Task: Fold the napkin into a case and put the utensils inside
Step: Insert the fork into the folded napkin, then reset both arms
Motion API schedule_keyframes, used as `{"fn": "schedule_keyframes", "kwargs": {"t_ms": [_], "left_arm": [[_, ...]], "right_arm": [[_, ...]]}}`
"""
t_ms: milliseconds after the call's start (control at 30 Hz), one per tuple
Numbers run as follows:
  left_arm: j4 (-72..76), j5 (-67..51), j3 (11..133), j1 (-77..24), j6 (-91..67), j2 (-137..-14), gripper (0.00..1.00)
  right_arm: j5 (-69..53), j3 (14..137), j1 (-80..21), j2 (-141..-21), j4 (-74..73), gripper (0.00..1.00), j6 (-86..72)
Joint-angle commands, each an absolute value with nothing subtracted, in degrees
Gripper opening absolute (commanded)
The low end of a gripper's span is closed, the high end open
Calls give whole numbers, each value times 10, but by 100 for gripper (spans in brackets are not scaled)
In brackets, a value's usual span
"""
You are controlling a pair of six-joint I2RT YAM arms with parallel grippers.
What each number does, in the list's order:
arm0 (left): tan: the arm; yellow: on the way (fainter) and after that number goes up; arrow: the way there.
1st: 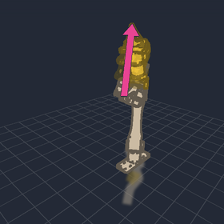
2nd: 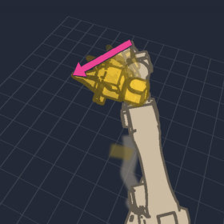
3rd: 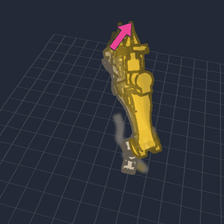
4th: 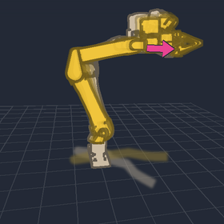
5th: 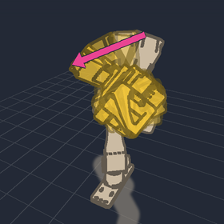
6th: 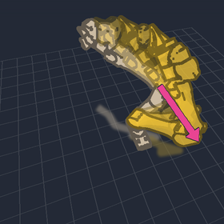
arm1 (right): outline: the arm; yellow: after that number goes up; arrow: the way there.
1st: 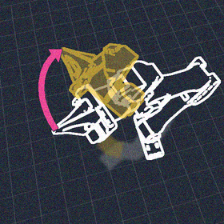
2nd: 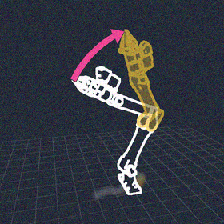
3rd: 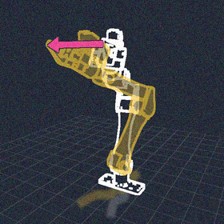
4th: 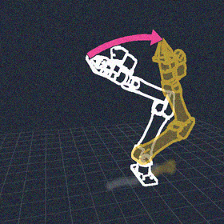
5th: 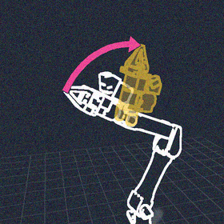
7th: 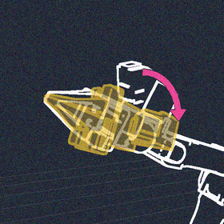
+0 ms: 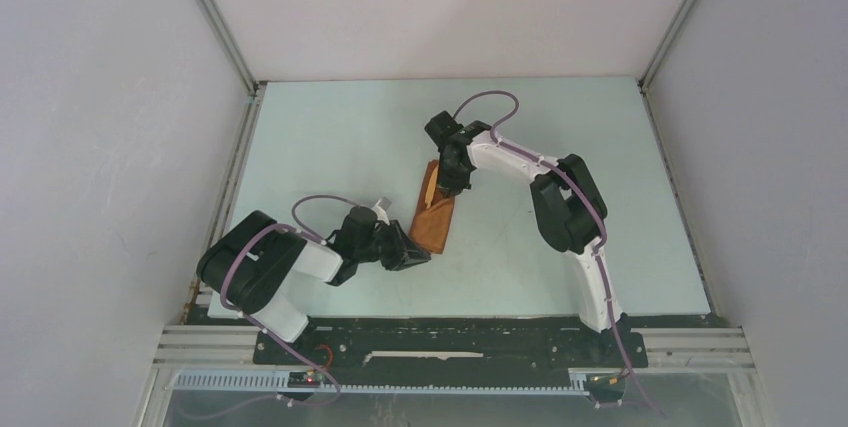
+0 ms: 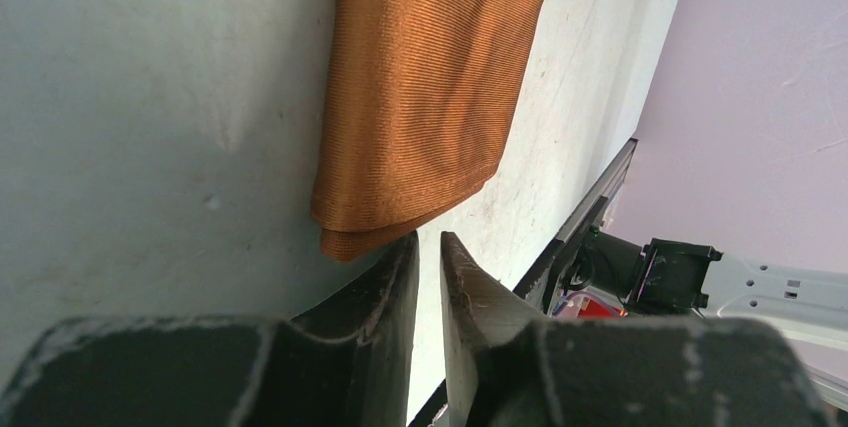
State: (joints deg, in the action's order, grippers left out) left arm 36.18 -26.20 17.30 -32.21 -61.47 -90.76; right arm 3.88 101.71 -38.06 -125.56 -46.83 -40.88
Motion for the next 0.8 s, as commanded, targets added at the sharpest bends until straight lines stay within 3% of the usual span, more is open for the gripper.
{"fn": "schedule_keyframes", "kwargs": {"t_ms": [0, 167, 333, 533, 633, 767], "left_arm": [[336, -244, 155, -319, -604, -904, 25], [336, -241, 148, -320, -605, -891, 27], [336, -238, 140, -320, -609, -879, 32], [330, -230, 111, -319, -620, -797, 42], [219, -213, 124, -318, -588, -674, 45], [-63, -112, 230, -318, -473, -457, 55]], "right_arm": [[36, 1031, -385, -1231, -467, 15, -413], [42, 1047, -384, -1227, -476, 23, -402], [44, 1100, -383, -1211, -519, 25, -384], [59, 1144, -380, -1108, -580, 37, -308], [66, 1130, -383, -1015, -617, 45, -244], [94, 1050, -387, -813, -624, 61, -177]]}}
